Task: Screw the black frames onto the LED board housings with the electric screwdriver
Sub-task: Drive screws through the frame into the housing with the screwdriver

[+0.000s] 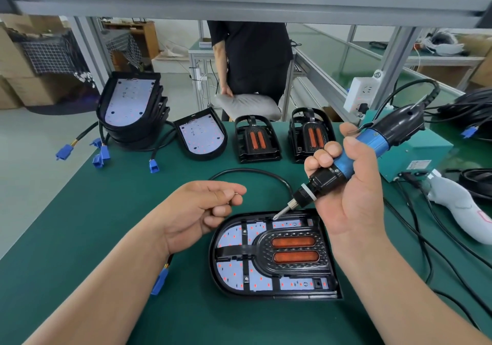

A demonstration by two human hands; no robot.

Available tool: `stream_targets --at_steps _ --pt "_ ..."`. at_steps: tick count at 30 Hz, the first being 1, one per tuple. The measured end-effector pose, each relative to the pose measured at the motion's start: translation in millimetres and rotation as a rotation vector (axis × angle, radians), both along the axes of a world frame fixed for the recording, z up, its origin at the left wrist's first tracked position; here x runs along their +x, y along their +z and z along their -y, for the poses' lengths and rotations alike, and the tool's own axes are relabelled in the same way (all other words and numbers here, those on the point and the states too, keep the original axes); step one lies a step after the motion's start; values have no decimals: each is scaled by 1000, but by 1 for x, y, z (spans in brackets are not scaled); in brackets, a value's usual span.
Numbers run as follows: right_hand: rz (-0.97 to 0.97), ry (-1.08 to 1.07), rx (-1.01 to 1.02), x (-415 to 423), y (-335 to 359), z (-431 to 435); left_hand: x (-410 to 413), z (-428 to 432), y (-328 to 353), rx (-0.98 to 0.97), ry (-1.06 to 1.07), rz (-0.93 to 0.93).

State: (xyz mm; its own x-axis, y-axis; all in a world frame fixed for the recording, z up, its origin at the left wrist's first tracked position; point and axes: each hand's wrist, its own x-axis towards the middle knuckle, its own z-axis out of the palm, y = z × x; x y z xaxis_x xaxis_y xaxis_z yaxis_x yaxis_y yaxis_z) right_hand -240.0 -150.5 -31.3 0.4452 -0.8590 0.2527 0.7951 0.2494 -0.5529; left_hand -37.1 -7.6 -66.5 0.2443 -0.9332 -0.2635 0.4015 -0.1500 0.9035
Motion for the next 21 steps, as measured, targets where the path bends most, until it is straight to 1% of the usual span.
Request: stream_targets --at_steps 6,12,16,21 --pt "-6 -8 3 0 -1 -1 -4 -3 5 2 -48 -20" --pt "-7 4 7 1 -2 -5 -7 -7 11 -21 -103 43" --pt "-25 13 -3 2 -2 -7 -6 -9 13 -22 -133 33" --pt "-10 -29 -39 3 4 -9 -7 -8 11 -28 -134 49"
